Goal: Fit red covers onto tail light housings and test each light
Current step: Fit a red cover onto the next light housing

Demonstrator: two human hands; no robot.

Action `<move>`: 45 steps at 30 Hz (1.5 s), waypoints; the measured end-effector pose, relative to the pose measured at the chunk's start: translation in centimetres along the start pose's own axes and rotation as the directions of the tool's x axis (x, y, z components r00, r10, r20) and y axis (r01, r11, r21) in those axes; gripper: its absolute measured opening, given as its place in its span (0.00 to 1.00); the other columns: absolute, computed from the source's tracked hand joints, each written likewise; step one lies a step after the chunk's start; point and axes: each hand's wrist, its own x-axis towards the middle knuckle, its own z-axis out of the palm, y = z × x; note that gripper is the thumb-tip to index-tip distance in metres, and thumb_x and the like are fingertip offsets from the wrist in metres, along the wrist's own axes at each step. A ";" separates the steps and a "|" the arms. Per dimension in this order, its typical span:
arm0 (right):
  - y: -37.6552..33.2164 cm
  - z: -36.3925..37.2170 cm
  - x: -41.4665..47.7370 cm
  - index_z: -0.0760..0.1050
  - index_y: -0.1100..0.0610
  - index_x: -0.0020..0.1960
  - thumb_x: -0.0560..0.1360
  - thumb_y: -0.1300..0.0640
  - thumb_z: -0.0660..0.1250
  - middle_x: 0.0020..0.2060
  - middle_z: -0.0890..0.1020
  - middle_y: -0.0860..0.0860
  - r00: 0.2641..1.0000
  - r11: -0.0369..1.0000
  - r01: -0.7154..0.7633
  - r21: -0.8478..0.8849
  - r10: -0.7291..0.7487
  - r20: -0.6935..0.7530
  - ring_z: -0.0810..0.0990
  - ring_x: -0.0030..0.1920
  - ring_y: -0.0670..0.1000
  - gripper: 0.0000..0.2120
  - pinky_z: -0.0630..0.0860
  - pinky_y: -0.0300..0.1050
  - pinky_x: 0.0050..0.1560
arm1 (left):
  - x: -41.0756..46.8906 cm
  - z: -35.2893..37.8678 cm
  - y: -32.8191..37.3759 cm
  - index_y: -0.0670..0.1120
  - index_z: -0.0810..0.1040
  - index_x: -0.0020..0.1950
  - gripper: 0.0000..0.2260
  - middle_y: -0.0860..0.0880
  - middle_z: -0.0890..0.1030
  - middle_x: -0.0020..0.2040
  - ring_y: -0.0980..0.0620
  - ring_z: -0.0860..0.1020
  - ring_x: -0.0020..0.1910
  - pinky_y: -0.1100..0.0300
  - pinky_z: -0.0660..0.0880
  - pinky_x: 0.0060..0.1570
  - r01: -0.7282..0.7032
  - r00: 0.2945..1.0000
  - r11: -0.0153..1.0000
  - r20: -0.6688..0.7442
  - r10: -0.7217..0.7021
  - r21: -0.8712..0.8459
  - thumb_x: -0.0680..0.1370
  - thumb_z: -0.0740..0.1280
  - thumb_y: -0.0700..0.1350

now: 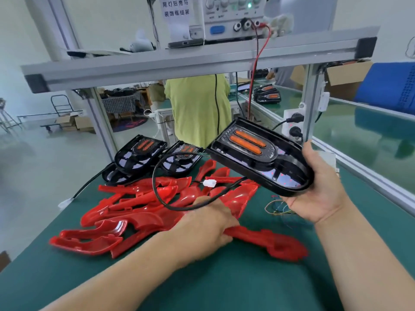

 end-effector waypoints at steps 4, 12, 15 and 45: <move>0.4 0.3 0.0 0.81 0.59 0.62 0.79 0.41 0.57 0.62 0.81 0.60 0.999 0.998 -0.046 -0.052 0.044 -0.032 0.80 0.62 0.61 0.26 0.81 0.59 0.54 | -2.5 -0.5 -3.1 0.55 0.79 0.59 0.12 0.55 0.78 0.56 0.53 0.71 0.64 0.53 0.56 0.69 0.085 0.996 0.988 -0.032 -0.082 0.126 0.77 0.66 0.50; 1.8 -0.3 0.6 0.85 0.58 0.54 0.79 0.42 0.58 0.57 0.84 0.59 0.981 0.984 -0.124 -0.128 0.102 -0.162 0.84 0.56 0.59 0.24 0.83 0.52 0.46 | -4.6 -0.5 -5.5 0.62 0.76 0.61 0.13 0.63 0.79 0.55 0.59 0.74 0.59 0.60 0.71 0.61 0.357 0.931 0.866 0.055 -0.361 -0.350 0.77 0.69 0.54; 2.4 -0.9 0.9 0.86 0.58 0.53 0.81 0.42 0.56 0.57 0.84 0.59 0.965 0.978 -0.170 -0.118 0.140 -0.223 0.84 0.55 0.59 0.26 0.83 0.52 0.45 | -4.4 -1.8 -5.7 0.62 0.77 0.54 0.07 0.61 0.82 0.44 0.64 0.79 0.43 0.69 0.72 0.42 0.337 0.941 0.807 0.151 -0.302 -0.484 0.77 0.69 0.54; 3.9 0.5 0.8 0.78 0.57 0.66 0.73 0.40 0.63 0.60 0.83 0.57 0.976 0.955 -0.198 -0.220 0.170 -0.138 0.82 0.60 0.58 0.29 0.80 0.56 0.59 | -1.7 -3.6 -3.7 0.48 0.82 0.47 0.05 0.49 0.75 0.26 0.54 0.72 0.24 0.63 0.74 0.28 -0.113 0.614 0.148 -0.186 -0.767 -0.983 0.76 0.71 0.49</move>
